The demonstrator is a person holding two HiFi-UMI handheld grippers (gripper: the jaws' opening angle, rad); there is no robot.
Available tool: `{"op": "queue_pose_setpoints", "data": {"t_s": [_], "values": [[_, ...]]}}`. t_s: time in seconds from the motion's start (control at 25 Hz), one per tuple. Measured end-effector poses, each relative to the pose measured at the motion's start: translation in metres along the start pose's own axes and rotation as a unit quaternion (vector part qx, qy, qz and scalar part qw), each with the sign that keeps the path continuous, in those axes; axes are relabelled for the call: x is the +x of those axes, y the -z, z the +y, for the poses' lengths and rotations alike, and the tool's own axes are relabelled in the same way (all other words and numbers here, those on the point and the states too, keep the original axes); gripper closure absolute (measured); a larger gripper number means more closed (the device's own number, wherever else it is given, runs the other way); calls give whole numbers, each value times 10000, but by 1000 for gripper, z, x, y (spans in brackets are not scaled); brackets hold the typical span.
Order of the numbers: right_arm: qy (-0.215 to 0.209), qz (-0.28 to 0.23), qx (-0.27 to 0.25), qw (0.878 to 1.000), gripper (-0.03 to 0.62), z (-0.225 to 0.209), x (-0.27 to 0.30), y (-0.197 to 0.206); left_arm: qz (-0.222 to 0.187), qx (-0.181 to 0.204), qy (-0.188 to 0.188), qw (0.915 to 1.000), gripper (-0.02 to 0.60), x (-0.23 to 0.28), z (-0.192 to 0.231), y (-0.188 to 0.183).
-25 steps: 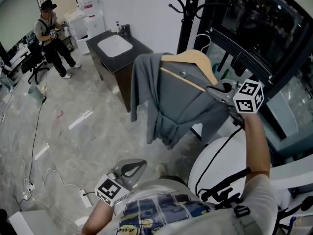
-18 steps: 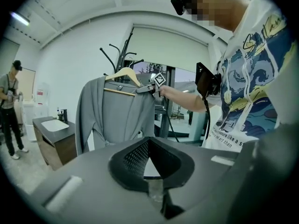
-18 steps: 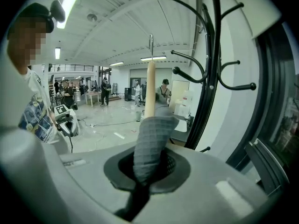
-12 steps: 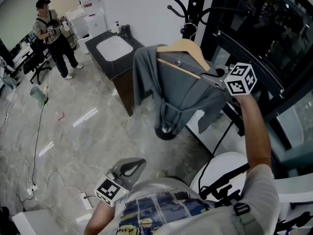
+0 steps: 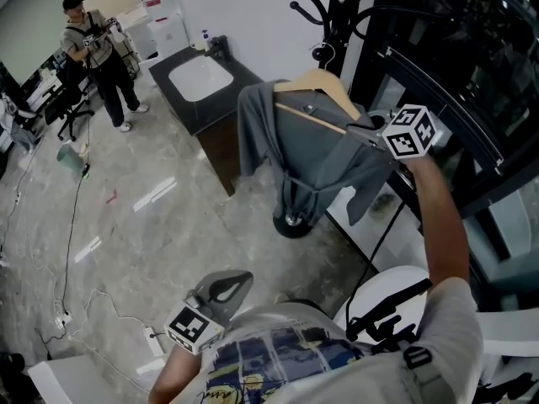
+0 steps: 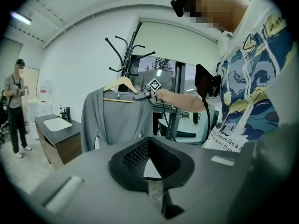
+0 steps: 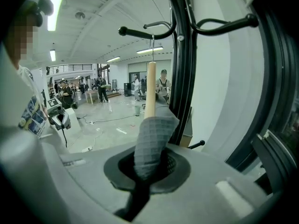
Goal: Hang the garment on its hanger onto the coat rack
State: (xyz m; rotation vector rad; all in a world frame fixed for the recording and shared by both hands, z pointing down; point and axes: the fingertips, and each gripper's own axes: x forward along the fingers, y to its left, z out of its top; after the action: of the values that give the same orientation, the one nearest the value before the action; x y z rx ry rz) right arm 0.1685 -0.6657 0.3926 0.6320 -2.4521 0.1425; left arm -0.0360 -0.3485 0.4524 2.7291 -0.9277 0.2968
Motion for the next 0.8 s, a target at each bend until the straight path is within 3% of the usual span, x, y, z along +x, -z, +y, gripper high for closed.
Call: {"op": "queue_pose_setpoints", "data": {"t_s": [0.44, 0.6, 0.8], "values": [[111, -31, -93, 9999, 580, -5, 1, 7, -1, -47, 24, 10000, 578, -8, -2, 9], [466, -166, -131, 9987, 491, -10, -5, 5, -23, -33, 12, 10000, 578, -20, -7, 10], [1206, -357, -179, 9919, 437, -8, -31, 1, -67, 15, 58, 10000, 578, -45, -20, 16]]}}
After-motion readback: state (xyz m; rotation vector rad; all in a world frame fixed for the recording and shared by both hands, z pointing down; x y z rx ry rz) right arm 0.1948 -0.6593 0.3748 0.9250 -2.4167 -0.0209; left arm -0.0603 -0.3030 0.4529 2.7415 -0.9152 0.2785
